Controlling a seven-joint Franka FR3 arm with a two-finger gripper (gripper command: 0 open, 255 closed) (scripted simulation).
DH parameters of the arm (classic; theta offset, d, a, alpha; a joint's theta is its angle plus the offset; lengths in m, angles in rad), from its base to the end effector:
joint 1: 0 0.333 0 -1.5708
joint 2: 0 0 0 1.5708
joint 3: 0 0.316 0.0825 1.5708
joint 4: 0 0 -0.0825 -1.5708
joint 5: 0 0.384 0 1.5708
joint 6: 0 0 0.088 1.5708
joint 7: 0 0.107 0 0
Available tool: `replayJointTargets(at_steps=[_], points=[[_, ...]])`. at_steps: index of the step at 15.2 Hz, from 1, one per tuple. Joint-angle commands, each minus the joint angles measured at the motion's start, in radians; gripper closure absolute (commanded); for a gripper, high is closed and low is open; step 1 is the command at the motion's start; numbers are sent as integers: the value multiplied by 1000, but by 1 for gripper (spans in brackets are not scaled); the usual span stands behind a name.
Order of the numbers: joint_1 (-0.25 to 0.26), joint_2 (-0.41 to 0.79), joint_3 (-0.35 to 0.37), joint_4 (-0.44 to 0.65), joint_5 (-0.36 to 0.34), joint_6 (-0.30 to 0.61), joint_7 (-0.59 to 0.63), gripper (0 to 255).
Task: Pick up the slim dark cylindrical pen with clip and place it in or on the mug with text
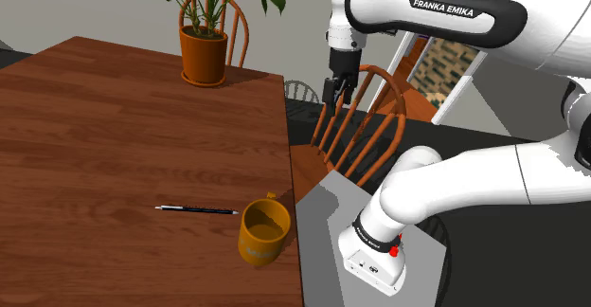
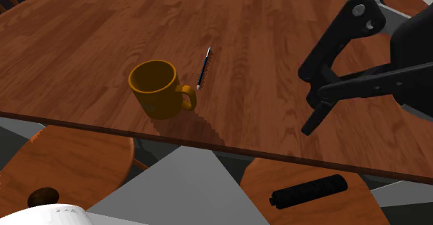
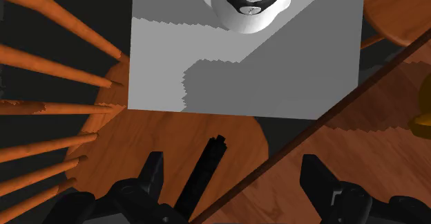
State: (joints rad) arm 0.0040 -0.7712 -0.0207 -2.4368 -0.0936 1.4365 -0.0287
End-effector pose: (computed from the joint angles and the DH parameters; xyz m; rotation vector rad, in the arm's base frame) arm 0.2903 -0.0171 0.5390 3.0464 0.0269 -0.3529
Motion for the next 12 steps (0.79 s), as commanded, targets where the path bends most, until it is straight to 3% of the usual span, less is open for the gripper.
replayJointTargets(at_steps=[1, 12], points=[[0, 0, 0, 0, 0, 0, 0, 0], [133, 207, 136, -13, 111, 293, 36, 0]])
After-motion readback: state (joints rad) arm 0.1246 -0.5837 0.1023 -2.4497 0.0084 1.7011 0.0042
